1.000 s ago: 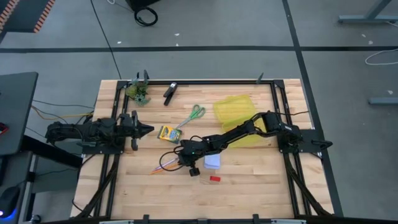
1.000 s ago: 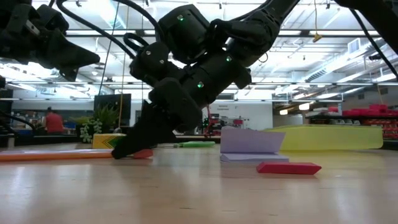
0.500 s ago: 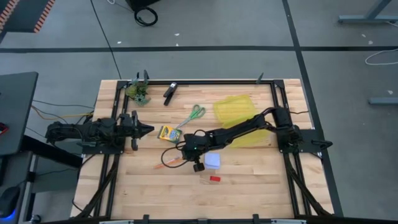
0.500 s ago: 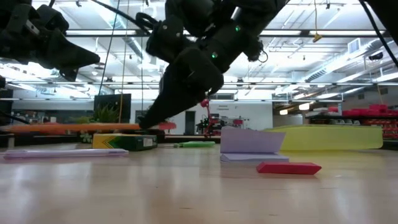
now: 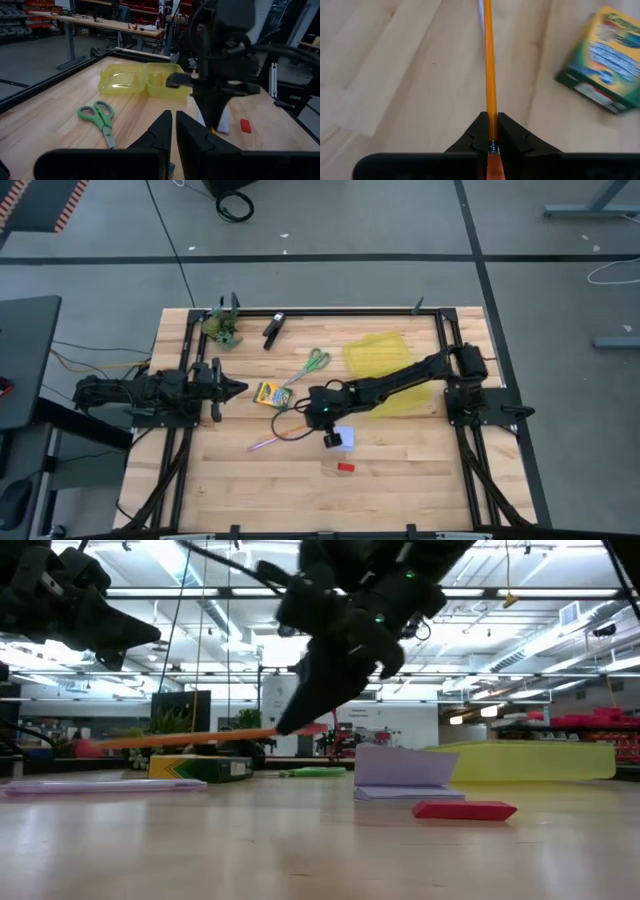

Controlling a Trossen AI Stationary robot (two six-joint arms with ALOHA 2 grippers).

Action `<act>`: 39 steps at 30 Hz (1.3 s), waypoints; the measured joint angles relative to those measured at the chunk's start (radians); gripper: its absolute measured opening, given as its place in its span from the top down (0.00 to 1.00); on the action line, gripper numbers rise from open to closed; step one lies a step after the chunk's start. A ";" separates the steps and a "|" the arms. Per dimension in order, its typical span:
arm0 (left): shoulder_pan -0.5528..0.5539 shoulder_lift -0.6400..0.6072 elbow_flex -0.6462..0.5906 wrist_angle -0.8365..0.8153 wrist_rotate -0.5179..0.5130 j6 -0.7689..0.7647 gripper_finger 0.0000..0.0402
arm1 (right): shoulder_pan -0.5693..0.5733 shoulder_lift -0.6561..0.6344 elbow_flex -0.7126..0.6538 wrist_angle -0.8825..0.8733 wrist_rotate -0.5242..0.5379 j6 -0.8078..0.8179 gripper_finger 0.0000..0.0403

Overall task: Pack school essentials
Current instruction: Put the yellow pencil into the yellow supply box

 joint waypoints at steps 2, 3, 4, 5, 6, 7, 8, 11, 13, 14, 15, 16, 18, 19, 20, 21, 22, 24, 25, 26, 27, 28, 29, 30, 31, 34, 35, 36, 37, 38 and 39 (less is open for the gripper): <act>0.000 0.000 0.000 0.000 0.000 0.000 0.91 | -0.008 -0.046 -0.055 0.024 0.001 0.010 0.92; 0.000 0.000 0.000 0.000 0.000 0.000 0.91 | -0.011 -0.070 -0.082 0.031 0.001 0.016 0.92; 0.000 0.000 0.000 0.000 0.000 0.000 0.91 | -0.014 -0.094 -0.108 0.033 0.001 0.020 0.92; 0.000 0.000 0.000 0.000 0.000 0.000 0.91 | -0.015 -0.115 -0.132 0.034 0.001 0.022 0.92; 0.000 0.000 0.000 0.000 0.000 0.000 0.92 | -0.016 -0.139 -0.155 0.039 0.001 0.023 0.92; 0.000 0.000 0.000 0.000 0.000 0.000 0.92 | -0.021 -0.166 -0.179 0.039 0.001 0.023 0.92; 0.000 0.000 0.000 0.001 0.000 0.000 0.93 | -0.025 -0.192 -0.199 0.038 0.001 0.023 0.92; 0.000 0.000 0.000 0.000 0.000 0.000 0.94 | -0.046 -0.271 -0.266 0.039 0.000 0.026 0.92; 0.000 0.000 0.000 -0.002 0.000 0.000 0.94 | -0.061 -0.325 -0.313 0.039 0.001 0.027 0.92; 0.000 0.000 0.000 0.000 0.000 0.000 0.93 | -0.069 -0.353 -0.335 0.039 0.001 0.026 0.92; 0.000 0.000 0.000 0.001 0.000 0.000 0.93 | -0.076 -0.380 -0.358 0.040 0.001 0.024 0.92; 0.000 0.000 0.000 0.000 0.000 0.000 0.92 | -0.085 -0.408 -0.382 0.039 0.001 0.024 0.92; 0.000 0.000 0.000 0.000 0.000 0.000 0.92 | -0.105 -0.463 -0.429 0.030 0.000 0.024 0.92; 0.000 0.000 0.000 0.000 0.000 0.000 0.91 | -0.115 -0.492 -0.450 0.021 0.000 0.023 0.92; 0.000 0.000 0.000 0.000 0.000 0.000 0.91 | -0.125 -0.521 -0.470 0.012 0.000 0.023 0.92; 0.000 0.000 0.000 0.000 0.000 0.000 0.91 | -0.135 -0.553 -0.488 -0.004 0.000 0.021 0.92; 0.000 0.000 0.000 0.001 0.000 0.000 0.91 | -0.144 -0.582 -0.500 -0.021 0.000 0.020 0.92; 0.000 0.000 0.000 0.000 0.000 0.000 0.92 | -0.158 -0.639 -0.522 -0.068 -0.003 0.023 0.92; 0.000 0.000 0.000 0.000 0.000 0.000 0.92 | -0.164 -0.668 -0.532 -0.086 -0.004 0.022 0.92; 0.000 0.000 0.000 0.000 0.000 0.000 0.92 | -0.169 -0.696 -0.541 -0.107 -0.004 0.023 0.92; 0.000 0.000 0.000 0.000 0.000 0.000 0.93 | -0.175 -0.721 -0.548 -0.125 -0.004 0.022 0.92; 0.000 0.000 0.000 0.000 0.000 0.000 0.93 | -0.180 -0.746 -0.553 -0.143 -0.004 0.022 0.92; 0.000 0.000 0.000 0.000 0.000 0.000 0.93 | -0.186 -0.765 -0.558 -0.167 -0.003 0.023 0.92; 0.000 0.000 0.000 0.000 0.000 0.000 0.94 | -0.192 -0.784 -0.560 -0.191 0.000 0.029 0.92; 0.000 0.000 0.000 0.000 0.000 0.000 0.94 | -0.197 -0.799 -0.564 -0.217 0.007 0.033 0.92; 0.000 0.000 0.000 0.000 0.000 0.000 0.93 | -0.213 -0.831 -0.567 -0.304 0.023 0.024 0.92; 0.000 0.000 0.000 0.000 0.000 0.000 0.93 | -0.217 -0.839 -0.567 -0.331 0.025 0.016 0.92; 0.000 0.000 0.000 0.000 0.000 0.000 0.92 | -0.220 -0.845 -0.567 -0.364 0.027 0.005 0.92; 0.000 0.000 0.000 0.000 0.000 0.000 0.92 | -0.223 -0.849 -0.567 -0.398 0.029 -0.010 0.92; 0.000 0.000 0.000 0.000 0.000 0.000 0.92 | -0.225 -0.854 -0.567 -0.426 0.036 -0.021 0.92; 0.000 0.000 0.000 0.000 0.000 0.000 0.91 | -0.226 -0.858 -0.567 -0.449 0.046 -0.024 0.92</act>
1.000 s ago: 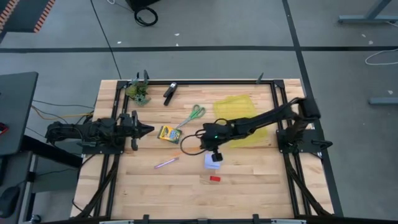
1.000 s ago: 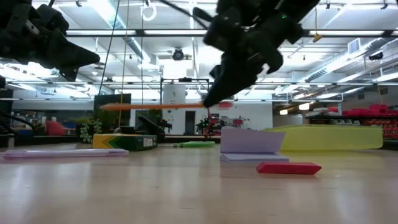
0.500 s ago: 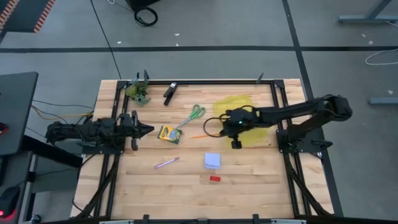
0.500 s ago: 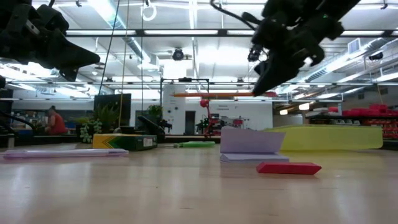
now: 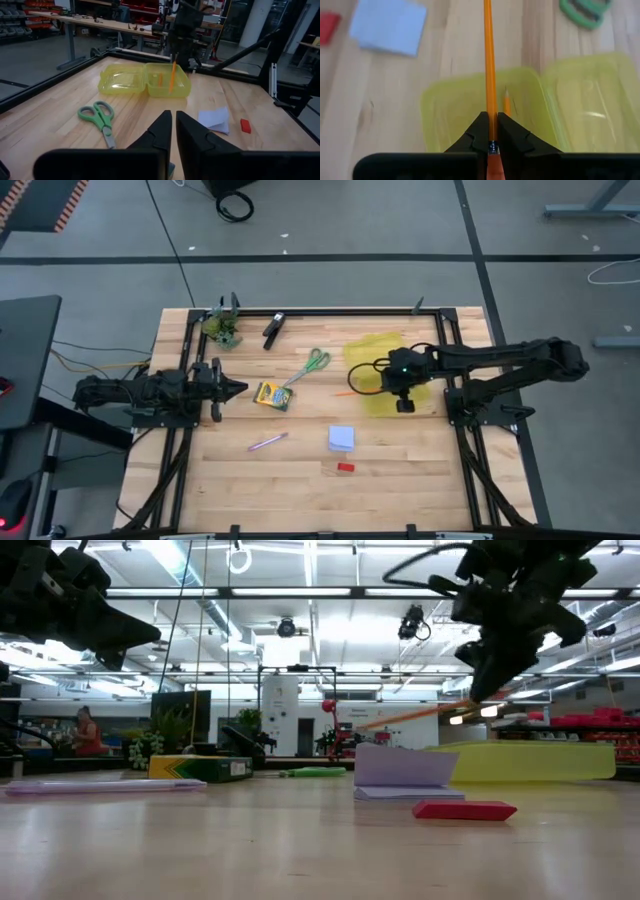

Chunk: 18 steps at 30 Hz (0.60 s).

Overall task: Pack school essentials
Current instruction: Put the yellow pencil into the yellow supply box

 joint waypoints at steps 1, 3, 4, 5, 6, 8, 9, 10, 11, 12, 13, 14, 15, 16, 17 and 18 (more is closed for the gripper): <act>0.000 0.000 0.000 0.000 0.000 0.000 0.91 | 0.000 -0.003 0.000 -0.017 0.008 -0.001 0.92; 0.000 0.000 0.000 0.000 0.000 0.000 0.91 | -0.003 -0.009 0.000 -0.047 0.018 -0.005 0.92; 0.000 0.000 0.000 0.000 0.000 0.000 0.91 | -0.004 -0.011 0.000 -0.055 0.022 -0.011 0.92; 0.000 0.000 0.000 0.000 0.000 0.000 0.92 | -0.004 -0.012 0.000 -0.062 0.023 -0.018 0.92; 0.000 0.000 0.000 0.000 0.000 0.000 0.92 | -0.006 -0.014 0.000 -0.071 0.023 -0.024 0.92; 0.000 0.000 0.000 0.001 0.000 0.000 0.93 | -0.012 -0.019 0.000 -0.095 0.022 -0.025 0.92; 0.000 0.000 0.000 0.000 0.000 0.000 0.93 | -0.016 -0.025 0.000 -0.115 0.022 -0.025 0.92; 0.000 0.000 0.000 0.000 0.000 0.000 0.93 | -0.020 -0.035 0.000 -0.135 0.022 -0.029 0.92; 0.000 0.000 0.000 0.000 0.000 0.000 0.93 | -0.024 -0.046 0.000 -0.160 0.023 -0.043 0.92; 0.000 0.000 0.000 0.000 0.000 0.000 0.94 | -0.026 -0.058 0.000 -0.185 0.023 -0.067 0.92; 0.000 0.000 0.000 0.000 0.000 0.000 0.94 | -0.029 -0.070 0.000 -0.203 0.023 -0.097 0.92; 0.000 0.000 0.000 0.000 0.000 0.000 0.94 | -0.029 -0.084 0.000 -0.212 0.022 -0.125 0.92; 0.000 0.000 0.000 0.000 0.000 0.000 0.94 | -0.029 -0.098 0.000 -0.220 0.022 -0.147 0.92; 0.000 0.000 0.000 0.000 0.000 0.000 0.93 | -0.029 -0.112 0.000 -0.231 0.022 -0.160 0.92; 0.000 0.000 0.000 0.000 0.000 0.000 0.93 | -0.029 -0.123 0.000 -0.241 0.022 -0.165 0.92; 0.000 0.000 0.000 0.000 0.000 0.000 0.93 | -0.030 -0.136 0.000 -0.245 0.023 -0.166 0.92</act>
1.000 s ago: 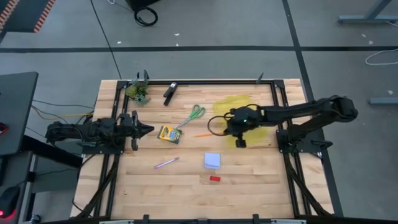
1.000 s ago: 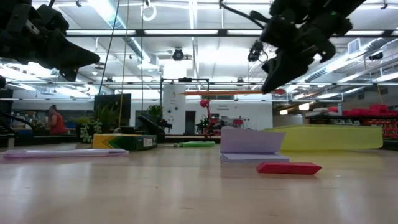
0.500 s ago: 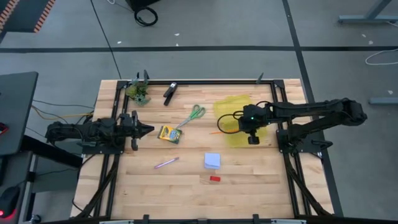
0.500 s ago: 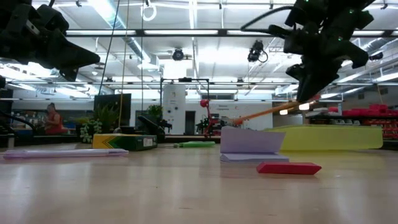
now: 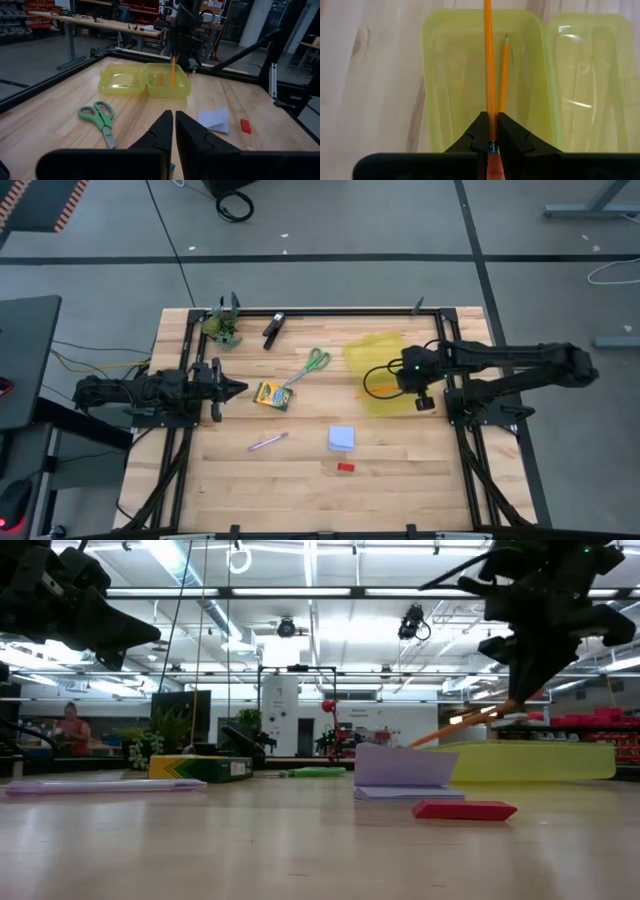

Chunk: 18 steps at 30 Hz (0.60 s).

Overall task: Pack school essentials
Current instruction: Put the yellow pencil into the yellow supply box

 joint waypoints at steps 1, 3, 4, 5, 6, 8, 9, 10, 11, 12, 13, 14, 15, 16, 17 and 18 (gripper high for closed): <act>0.000 0.000 0.000 0.000 0.000 0.000 0.92 | -0.003 -0.014 0.000 -0.005 0.000 -0.001 0.92; 0.000 0.000 0.000 0.000 0.000 0.000 0.92 | -0.010 -0.042 0.000 -0.042 0.000 -0.010 0.92; 0.000 0.000 0.000 0.000 0.000 0.000 0.91 | -0.014 -0.053 0.000 -0.066 0.000 -0.016 0.92; 0.000 0.000 0.000 0.000 0.000 0.000 0.91 | -0.018 -0.068 0.000 -0.090 0.000 -0.016 0.92; 0.000 0.000 0.000 0.000 0.000 0.000 0.91 | -0.021 -0.080 0.000 -0.112 0.000 -0.015 0.92; 0.000 0.000 0.000 0.000 0.000 0.000 0.91 | -0.028 -0.102 0.000 -0.152 0.000 -0.013 0.92; 0.000 0.000 0.000 0.000 0.000 0.000 0.91 | -0.030 -0.113 0.000 -0.168 0.000 -0.016 0.92; 0.000 0.000 0.000 0.000 0.000 0.000 0.92 | -0.033 -0.123 0.000 -0.182 0.000 -0.016 0.92; 0.000 0.000 0.000 0.000 0.000 0.000 0.92 | -0.034 -0.133 0.000 -0.193 0.000 -0.016 0.92; 0.000 0.000 0.000 0.000 0.000 0.000 0.92 | -0.034 -0.143 0.000 -0.201 0.000 -0.016 0.92; 0.000 0.000 0.000 0.000 0.000 0.000 0.93 | -0.034 -0.152 0.000 -0.210 0.001 -0.016 0.92; 0.000 0.000 0.000 0.000 0.000 0.000 0.93 | -0.034 -0.161 0.000 -0.221 0.004 -0.016 0.92; 0.000 0.000 0.000 0.000 0.000 0.000 0.93 | -0.034 -0.169 0.000 -0.232 0.008 -0.016 0.92; 0.000 0.000 0.000 0.000 0.000 0.000 0.93 | -0.034 -0.177 0.000 -0.242 0.009 -0.016 0.92; 0.000 0.000 0.000 0.000 0.000 0.000 0.93 | -0.034 -0.183 0.000 -0.253 0.011 -0.016 0.92; 0.000 0.000 0.000 0.000 0.000 0.000 0.92 | -0.034 -0.187 0.000 -0.266 0.011 -0.016 0.92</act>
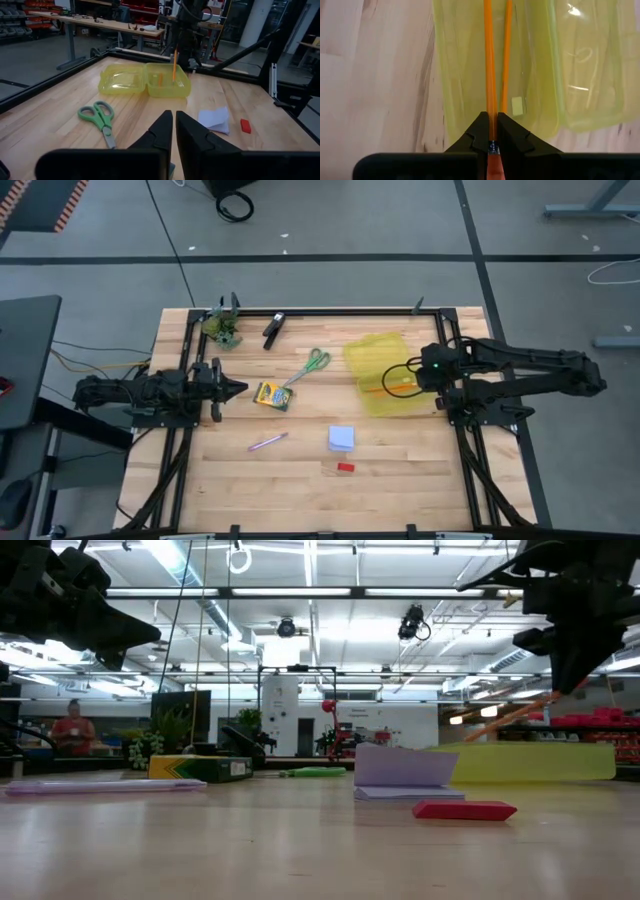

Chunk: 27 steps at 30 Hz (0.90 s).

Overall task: Pack school essentials
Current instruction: Put the yellow pencil into the yellow supply box

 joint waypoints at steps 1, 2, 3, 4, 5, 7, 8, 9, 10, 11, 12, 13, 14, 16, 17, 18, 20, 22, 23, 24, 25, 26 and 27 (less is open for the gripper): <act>0.000 0.000 0.000 0.000 0.000 0.000 0.92 | 0.000 -0.001 0.000 -0.013 0.000 0.000 0.92; 0.000 0.000 0.000 0.000 0.000 0.000 0.91 | 0.000 -0.001 0.000 -0.022 0.000 0.000 0.92; 0.000 0.000 0.000 0.000 0.000 0.000 0.91 | 0.000 0.001 0.000 -0.022 -0.001 0.000 0.92; 0.000 0.000 0.000 0.000 0.000 0.000 0.91 | 0.000 0.007 0.000 -0.017 -0.005 -0.001 0.92; 0.000 0.000 0.000 0.000 0.000 0.000 0.91 | 0.000 0.014 0.000 -0.013 -0.008 -0.007 0.92; 0.000 0.000 0.000 0.000 0.000 0.000 0.90 | 0.001 0.035 -0.001 -0.010 -0.012 -0.020 0.92; 0.000 0.000 0.000 0.000 0.000 0.000 0.91 | 0.001 0.043 -0.004 0.000 -0.013 -0.027 0.92; 0.000 0.000 0.000 0.000 0.000 0.000 0.91 | 0.001 0.052 -0.012 0.019 -0.018 -0.034 0.92; 0.000 0.000 0.000 0.000 0.000 0.000 0.91 | 0.001 0.061 -0.023 0.043 -0.026 -0.043 0.92; 0.000 0.000 0.000 0.000 0.000 0.000 0.92 | 0.001 0.068 -0.034 0.070 -0.031 -0.050 0.92; 0.000 0.000 0.000 0.000 0.000 0.000 0.92 | 0.001 0.075 -0.044 0.089 -0.032 -0.052 0.92; 0.000 0.000 0.000 0.000 0.000 0.000 0.92 | 0.001 0.080 -0.052 0.095 -0.034 -0.052 0.92; 0.000 0.000 0.000 0.000 0.000 0.000 0.92 | 0.001 0.087 -0.059 0.092 -0.034 -0.056 0.92; 0.000 0.000 0.000 0.000 0.000 0.000 0.93 | 0.001 0.096 -0.066 0.087 -0.034 -0.063 0.92; 0.000 0.000 0.000 0.000 0.000 0.000 0.93 | 0.001 0.100 -0.066 0.092 -0.034 -0.063 0.92; 0.000 0.000 0.000 0.000 0.000 0.000 0.93 | 0.001 0.104 -0.066 0.094 -0.034 -0.063 0.92; 0.000 0.000 0.000 0.000 0.000 0.000 0.92 | 0.001 0.111 -0.066 0.095 -0.021 -0.060 0.92; 0.000 0.000 0.000 0.000 0.000 0.000 0.92 | 0.001 0.115 -0.066 0.103 0.005 -0.047 0.90; 0.000 0.000 0.000 0.000 0.000 0.000 0.91 | 0.001 0.116 -0.066 0.107 0.008 -0.045 0.89; 0.000 0.000 0.000 0.000 0.000 0.000 0.91 | 0.001 0.118 -0.066 0.109 0.008 -0.045 0.87; 0.000 0.000 0.000 0.000 0.000 0.000 0.91 | 0.001 0.121 -0.066 0.109 0.009 -0.045 0.86; 0.000 0.000 0.000 0.000 0.000 0.000 0.91 | 0.002 0.123 -0.066 0.109 0.009 -0.045 0.84; 0.000 0.000 0.000 0.000 0.000 0.000 0.91 | 0.002 0.126 -0.066 0.109 0.009 -0.045 0.83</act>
